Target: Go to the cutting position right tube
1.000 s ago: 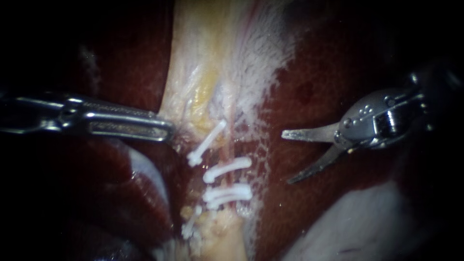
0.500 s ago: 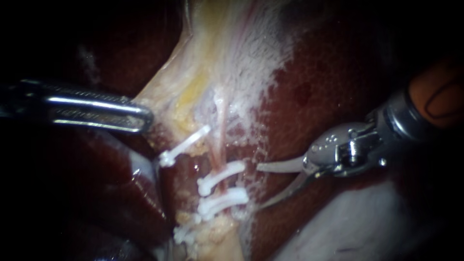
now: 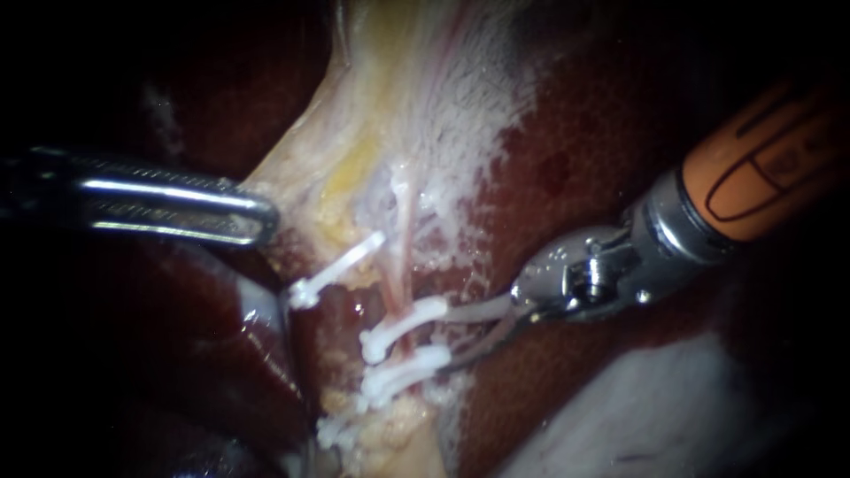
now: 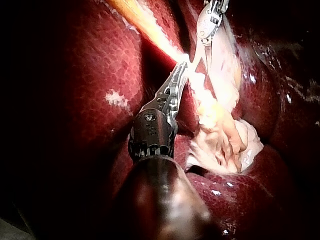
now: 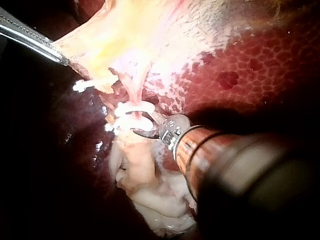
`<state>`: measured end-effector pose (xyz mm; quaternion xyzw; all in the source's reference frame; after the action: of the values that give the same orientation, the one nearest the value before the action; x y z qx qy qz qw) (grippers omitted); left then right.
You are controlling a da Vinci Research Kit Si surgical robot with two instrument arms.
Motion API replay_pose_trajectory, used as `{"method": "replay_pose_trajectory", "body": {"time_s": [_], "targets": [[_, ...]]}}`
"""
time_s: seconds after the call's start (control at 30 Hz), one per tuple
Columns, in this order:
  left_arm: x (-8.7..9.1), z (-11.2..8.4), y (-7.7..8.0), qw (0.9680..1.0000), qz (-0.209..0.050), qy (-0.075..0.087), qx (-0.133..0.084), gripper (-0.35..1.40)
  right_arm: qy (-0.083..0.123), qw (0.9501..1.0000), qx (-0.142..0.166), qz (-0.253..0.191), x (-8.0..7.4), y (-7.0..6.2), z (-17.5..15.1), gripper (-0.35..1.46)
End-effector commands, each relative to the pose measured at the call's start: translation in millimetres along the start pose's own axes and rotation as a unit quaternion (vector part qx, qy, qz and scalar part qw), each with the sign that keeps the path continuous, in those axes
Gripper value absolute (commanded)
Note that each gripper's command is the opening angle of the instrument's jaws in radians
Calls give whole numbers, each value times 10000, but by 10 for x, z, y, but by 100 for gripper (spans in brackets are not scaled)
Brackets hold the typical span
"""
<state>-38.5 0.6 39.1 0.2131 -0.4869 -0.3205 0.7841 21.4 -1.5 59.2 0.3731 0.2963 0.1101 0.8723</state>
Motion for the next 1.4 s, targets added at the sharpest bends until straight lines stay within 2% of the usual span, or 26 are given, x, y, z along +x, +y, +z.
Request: {"method": "replay_pose_trajectory", "body": {"time_s": [0.03, 0.47, 0.77, 0.97, 1.4], "targets": [[0, 0, 0, 10000, -1, 0, -1, -35, 35, 10000, 11, 27, 1, 1, 1, 28], [0, 2, -1, 10000, -1, -1, -9, -35, 141, 9999, 3, 100, 9, 9, 24, 23], [1, 4, -1, 10000, 0, -2, -14, -35, 377, 9991, 101, 146, 15, 11, 35, 23], [0, 5, -2, 10000, 0, -3, -19, -35, 466, 9987, 151, 167, 19, 12, 37, 23], [0, 6, -3, 10000, 0, -4, -22, -35, 476, 9986, 172, 163, 18, 12, 43, 23]]}}
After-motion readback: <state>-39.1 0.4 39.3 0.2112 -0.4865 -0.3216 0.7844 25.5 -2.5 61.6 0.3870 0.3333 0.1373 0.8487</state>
